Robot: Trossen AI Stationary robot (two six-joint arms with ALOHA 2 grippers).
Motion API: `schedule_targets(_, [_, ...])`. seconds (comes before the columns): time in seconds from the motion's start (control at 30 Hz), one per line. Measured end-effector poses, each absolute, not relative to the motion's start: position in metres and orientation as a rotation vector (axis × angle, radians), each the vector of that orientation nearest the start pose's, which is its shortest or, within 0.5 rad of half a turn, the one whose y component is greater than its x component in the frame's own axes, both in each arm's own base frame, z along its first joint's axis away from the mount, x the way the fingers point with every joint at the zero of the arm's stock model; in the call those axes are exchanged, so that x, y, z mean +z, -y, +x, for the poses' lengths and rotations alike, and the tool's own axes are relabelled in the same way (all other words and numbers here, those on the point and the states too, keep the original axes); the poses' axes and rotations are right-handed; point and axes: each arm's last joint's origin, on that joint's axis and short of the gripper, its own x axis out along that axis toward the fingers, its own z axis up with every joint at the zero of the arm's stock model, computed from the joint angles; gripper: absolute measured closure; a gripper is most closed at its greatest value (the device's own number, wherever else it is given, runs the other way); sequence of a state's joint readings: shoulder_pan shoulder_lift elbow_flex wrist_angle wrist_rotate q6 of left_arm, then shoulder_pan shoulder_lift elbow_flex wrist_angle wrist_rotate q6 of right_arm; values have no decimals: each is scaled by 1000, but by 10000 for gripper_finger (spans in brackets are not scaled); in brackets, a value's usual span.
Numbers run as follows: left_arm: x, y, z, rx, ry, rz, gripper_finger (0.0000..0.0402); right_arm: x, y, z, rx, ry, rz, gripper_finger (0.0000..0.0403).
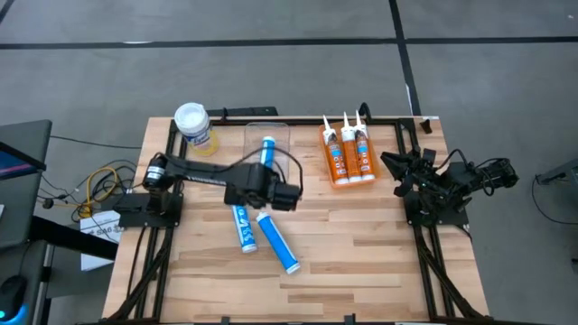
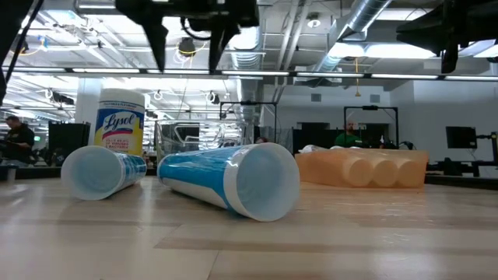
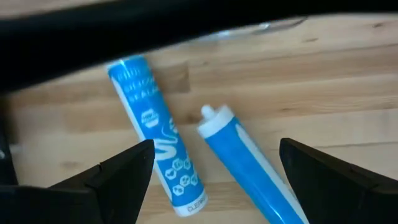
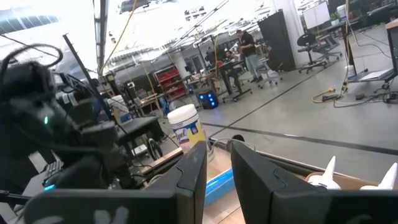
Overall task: Pick & place silicon tubes, Sealant and Lysol wipes
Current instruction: Put the left blue sealant into the transparent bin
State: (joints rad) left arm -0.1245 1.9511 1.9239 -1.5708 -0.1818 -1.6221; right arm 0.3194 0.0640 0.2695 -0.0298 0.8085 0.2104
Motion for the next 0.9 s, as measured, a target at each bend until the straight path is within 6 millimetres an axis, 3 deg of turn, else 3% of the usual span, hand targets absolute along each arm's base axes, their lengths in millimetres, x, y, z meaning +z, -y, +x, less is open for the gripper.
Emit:
schedule_targets(0.3, [255,63,337,1456,-1263,-1034,63,244,-2,74,-471,201,301,337])
schedule_targets(0.43, [241,68,325,1484,-1244,-1079,68,244,-2,74,-471,201,301,337])
schedule_targets(0.7, [205,58,297,1533,-1144,-1177,78,244,-2,73,-474,202,301,337])
schedule_targets(0.9, [178,48,294,1505,-1084,-1260,79,244,-2,74,-474,201,301,337])
